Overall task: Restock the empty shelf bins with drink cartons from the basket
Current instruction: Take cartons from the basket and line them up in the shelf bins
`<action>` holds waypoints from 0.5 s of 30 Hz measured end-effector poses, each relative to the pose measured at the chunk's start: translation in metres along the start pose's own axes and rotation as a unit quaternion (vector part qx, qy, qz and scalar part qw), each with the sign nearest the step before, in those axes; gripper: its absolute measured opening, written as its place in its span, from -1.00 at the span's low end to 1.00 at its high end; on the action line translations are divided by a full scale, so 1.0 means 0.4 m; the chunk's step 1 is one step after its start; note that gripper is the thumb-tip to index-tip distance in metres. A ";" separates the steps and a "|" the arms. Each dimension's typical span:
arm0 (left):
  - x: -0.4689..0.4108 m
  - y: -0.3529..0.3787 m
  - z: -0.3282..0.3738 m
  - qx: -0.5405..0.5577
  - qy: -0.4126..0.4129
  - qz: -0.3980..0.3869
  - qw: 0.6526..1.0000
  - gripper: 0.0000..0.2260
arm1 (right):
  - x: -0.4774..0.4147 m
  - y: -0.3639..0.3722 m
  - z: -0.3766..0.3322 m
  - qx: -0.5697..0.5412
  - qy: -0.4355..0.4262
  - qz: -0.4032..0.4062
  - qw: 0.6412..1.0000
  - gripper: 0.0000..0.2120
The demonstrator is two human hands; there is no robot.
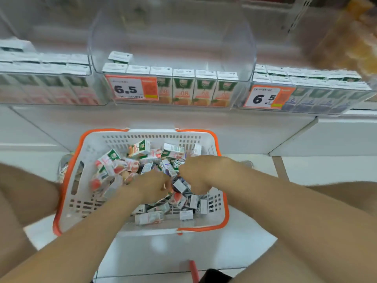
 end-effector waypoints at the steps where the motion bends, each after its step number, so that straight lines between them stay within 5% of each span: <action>1: -0.009 0.037 -0.010 -0.002 -0.015 -0.025 1.000 -0.82 | -0.020 0.023 -0.001 0.012 -0.001 -0.009 1.000 -0.80; 5: -0.036 0.145 -0.054 -0.046 -0.068 -0.084 0.993 -0.83 | -0.081 0.114 0.006 0.051 -0.007 -0.055 0.997 -0.86; 8: -0.032 0.226 -0.094 -0.075 -0.112 -0.191 0.972 -0.65 | -0.119 0.195 0.027 0.008 0.000 -0.071 0.997 -0.88; 15: -0.028 0.283 -0.127 -0.038 -0.106 -0.226 0.968 -0.67 | -0.180 0.399 -0.014 -0.175 -0.043 -0.134 0.975 -0.56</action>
Point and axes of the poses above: each hand's wrist, its own x-axis away from the middle knuckle, its own y-axis out of the palm, z = x × y, the point moved 7 cm from there along -x, towards the middle knuckle, and after that the axes turned 1 degree about -y, right-handed, at the moved point
